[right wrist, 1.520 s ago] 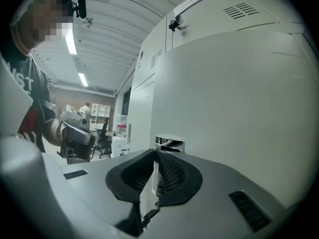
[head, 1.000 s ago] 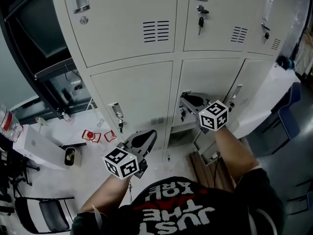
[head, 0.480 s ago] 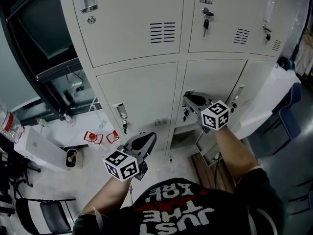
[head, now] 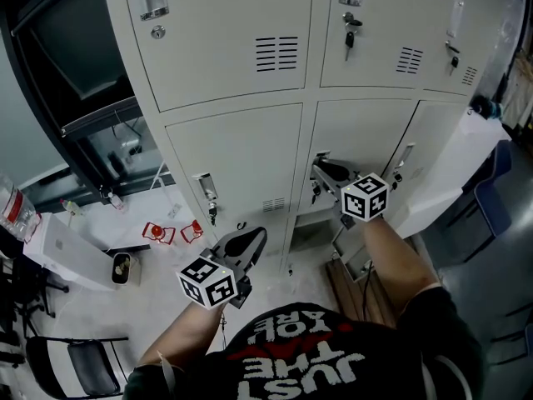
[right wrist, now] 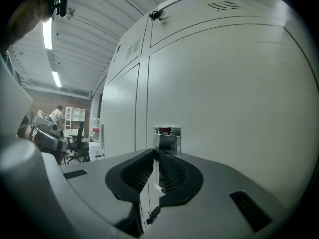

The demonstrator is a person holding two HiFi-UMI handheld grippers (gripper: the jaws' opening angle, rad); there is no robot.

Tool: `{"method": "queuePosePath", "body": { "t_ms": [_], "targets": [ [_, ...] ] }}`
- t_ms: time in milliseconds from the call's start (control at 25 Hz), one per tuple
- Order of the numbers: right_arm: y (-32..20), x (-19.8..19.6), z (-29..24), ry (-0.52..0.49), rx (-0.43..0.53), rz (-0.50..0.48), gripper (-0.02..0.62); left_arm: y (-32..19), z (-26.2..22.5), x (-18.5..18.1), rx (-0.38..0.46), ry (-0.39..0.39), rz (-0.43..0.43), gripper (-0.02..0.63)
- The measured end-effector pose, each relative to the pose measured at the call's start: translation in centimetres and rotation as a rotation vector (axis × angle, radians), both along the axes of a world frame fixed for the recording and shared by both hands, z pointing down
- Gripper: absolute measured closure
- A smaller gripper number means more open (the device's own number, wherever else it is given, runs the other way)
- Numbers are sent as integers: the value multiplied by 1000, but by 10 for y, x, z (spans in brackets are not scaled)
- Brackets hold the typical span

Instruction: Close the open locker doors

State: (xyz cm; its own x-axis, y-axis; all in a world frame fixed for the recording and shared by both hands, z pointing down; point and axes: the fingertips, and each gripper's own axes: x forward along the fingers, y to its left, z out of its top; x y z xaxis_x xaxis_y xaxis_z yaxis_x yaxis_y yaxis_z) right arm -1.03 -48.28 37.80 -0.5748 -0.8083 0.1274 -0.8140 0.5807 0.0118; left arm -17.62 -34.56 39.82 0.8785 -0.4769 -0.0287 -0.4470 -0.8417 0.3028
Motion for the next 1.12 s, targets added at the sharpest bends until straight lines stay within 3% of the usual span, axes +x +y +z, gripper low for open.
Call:
{"method": "queuePosePath", "body": {
  "t_ms": [360, 640, 1120],
  "targets": [
    [6, 12, 16, 3, -59, 69, 537, 3, 1, -5, -4, 4, -9, 598],
    [34, 18, 14, -8, -46, 86, 537, -1, 1, -10, -4, 15, -26, 598],
    [130, -9, 34, -54, 0, -10, 537, 0, 8, -2, -7, 23, -17, 598]
  ]
}}
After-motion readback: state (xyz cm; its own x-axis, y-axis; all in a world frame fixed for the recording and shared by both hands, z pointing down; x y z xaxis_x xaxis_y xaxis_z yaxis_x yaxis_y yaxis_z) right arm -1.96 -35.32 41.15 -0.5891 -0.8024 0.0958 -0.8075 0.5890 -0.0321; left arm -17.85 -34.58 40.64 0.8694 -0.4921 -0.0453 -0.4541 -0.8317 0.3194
